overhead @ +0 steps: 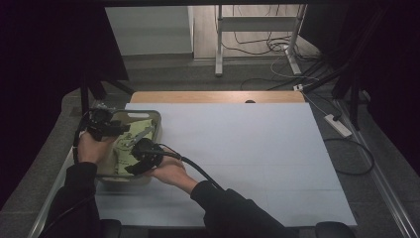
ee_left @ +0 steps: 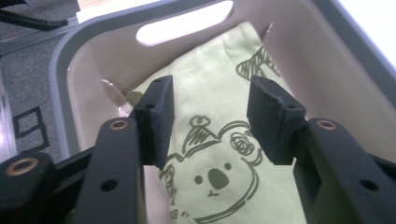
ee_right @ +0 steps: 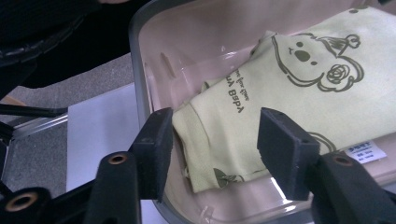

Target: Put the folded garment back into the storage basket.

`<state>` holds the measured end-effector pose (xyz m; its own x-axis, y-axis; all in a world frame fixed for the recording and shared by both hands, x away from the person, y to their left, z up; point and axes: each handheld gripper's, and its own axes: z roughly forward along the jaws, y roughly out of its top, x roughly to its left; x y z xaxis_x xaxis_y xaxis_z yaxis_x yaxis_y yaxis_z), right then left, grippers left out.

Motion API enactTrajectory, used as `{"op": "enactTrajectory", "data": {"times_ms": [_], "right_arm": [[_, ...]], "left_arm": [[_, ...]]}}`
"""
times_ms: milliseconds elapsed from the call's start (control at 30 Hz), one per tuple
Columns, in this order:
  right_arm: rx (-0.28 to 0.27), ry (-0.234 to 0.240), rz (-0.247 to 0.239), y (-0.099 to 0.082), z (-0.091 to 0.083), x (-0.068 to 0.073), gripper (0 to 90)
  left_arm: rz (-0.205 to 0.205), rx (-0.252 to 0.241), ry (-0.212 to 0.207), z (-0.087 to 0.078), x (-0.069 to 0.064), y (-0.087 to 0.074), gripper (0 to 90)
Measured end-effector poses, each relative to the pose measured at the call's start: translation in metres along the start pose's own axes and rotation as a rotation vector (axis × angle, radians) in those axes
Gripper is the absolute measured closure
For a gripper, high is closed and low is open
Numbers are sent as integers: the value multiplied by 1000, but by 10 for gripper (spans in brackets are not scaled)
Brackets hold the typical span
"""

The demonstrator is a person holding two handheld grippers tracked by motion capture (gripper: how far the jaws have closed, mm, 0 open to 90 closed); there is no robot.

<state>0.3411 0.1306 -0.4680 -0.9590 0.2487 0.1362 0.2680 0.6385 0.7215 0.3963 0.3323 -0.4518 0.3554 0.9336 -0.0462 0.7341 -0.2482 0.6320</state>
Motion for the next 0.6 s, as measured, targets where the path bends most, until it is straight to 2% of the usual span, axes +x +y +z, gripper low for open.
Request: {"op": "enactTrajectory", "data": {"times_ms": [233, 600], "right_arm": [[-4, -23, -6, 0, -6, -1, 373], [-4, -22, -2, -2, -16, -7, 286]], "left_arm": [[-7, -31, -23, 0, -7, 1, 446], [6, -69, -45, 1, -20, 2, 347]]}}
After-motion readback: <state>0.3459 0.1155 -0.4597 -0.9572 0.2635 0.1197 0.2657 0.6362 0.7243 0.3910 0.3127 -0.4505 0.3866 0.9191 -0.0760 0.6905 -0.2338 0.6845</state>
